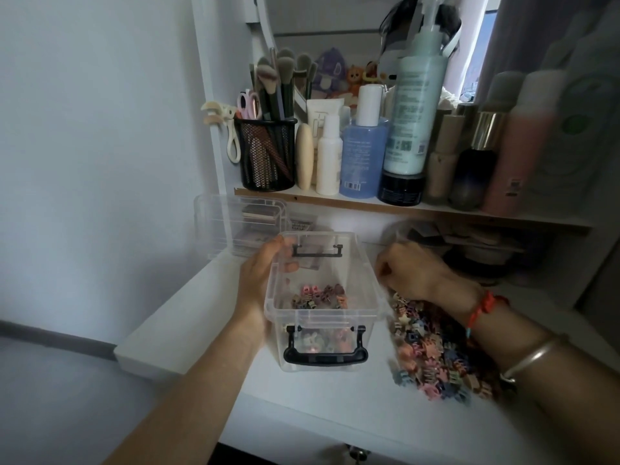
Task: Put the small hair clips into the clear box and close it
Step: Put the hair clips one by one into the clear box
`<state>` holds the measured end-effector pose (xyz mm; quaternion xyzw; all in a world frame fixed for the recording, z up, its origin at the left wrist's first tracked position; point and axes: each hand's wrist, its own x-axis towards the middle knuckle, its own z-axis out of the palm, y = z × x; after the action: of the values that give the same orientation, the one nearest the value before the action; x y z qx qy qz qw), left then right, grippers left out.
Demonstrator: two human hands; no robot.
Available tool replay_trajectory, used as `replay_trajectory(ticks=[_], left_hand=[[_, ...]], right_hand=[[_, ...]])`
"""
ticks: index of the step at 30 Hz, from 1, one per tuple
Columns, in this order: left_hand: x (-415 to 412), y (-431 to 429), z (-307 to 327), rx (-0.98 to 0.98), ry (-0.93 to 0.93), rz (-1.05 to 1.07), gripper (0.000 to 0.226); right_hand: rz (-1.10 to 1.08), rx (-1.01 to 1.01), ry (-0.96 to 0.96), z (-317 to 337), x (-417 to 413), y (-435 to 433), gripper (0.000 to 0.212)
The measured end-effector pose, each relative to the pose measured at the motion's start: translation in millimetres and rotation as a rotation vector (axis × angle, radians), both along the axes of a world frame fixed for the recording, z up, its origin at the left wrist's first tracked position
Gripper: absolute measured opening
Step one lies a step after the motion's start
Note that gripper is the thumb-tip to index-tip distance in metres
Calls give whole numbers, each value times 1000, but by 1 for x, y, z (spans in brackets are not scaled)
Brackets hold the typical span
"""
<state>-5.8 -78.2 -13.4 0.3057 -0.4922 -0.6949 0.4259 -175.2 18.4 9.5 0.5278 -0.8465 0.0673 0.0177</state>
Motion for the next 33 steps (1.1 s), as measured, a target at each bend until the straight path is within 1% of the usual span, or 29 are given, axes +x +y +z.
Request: replay_trajectory(ticks=[1,2,4,5,6,7,8,9,11,13,14,16,18,20,21,22,24,25,26,27,28,30,31,33], left_hand=[[0,0,0,-3,-6,0,19],[0,0,0,-5,-10,2,18],[0,1,0,-6,-11,5,17],[0,1,1,-6,-13,4,17],[0,2,1,-6,-14,1,17],[0,2,2,-8,-14,-4,18],[0,2,2,-11,-15,-8,18],[0,3,2,-15,-20,-9,19],[0,3,2,-19,-25,-11,20],[0,3,2,-15,-22,-17,20],[0,4,2,-12,-22,-21,21],[0,4,2,-9,-24,-27,21],[1,3,2,-6,-30,-33,22],[1,3,1,-5,-30,-36,23],[1,3,1,-7,-33,-39,23],[1,3,2,-11,-38,-42,23],[1,3,2,-14,-41,-47,23],[1,3,2,-12,-41,-49,23],[1,4,3,-13,-42,-48,23],[1,4,3,-18,-43,-46,23],[1,5,3,-23,-43,-44,23],[2,7,4,-27,-43,-50,23],[2,7,4,-27,-42,-56,23],[2,7,5,-23,-37,-58,23]], right_hand=[[8,-92,-92,4,0,0,20],[13,-214,-259,11,1,1,17],[84,-418,-698,33,11,8,11],[127,-458,-844,42,14,13,8],[164,-448,-907,49,15,16,6],[194,-417,-922,53,16,17,7],[199,-398,-894,53,14,16,8],[174,-403,-824,50,12,12,10],[84,-420,-556,38,3,2,14],[21,-279,-255,22,-4,-6,20],[-7,-176,-148,14,-8,-9,23],[-65,-8,-26,3,-8,-12,25],[-90,53,37,-3,-5,-13,27],[-84,5,15,-3,-4,-14,24],[-77,-88,-42,1,-4,-14,21],[-67,-221,-157,9,-1,-12,17],[21,-462,-548,33,12,-4,10],[87,-521,-712,45,20,3,9],[138,-524,-805,54,25,10,9],[177,-495,-839,59,27,15,11],[191,-463,-829,60,26,18,14],[156,-435,-739,54,18,20,19],[129,-411,-650,48,12,19,18],[67,-260,-388,32,1,17,12]])
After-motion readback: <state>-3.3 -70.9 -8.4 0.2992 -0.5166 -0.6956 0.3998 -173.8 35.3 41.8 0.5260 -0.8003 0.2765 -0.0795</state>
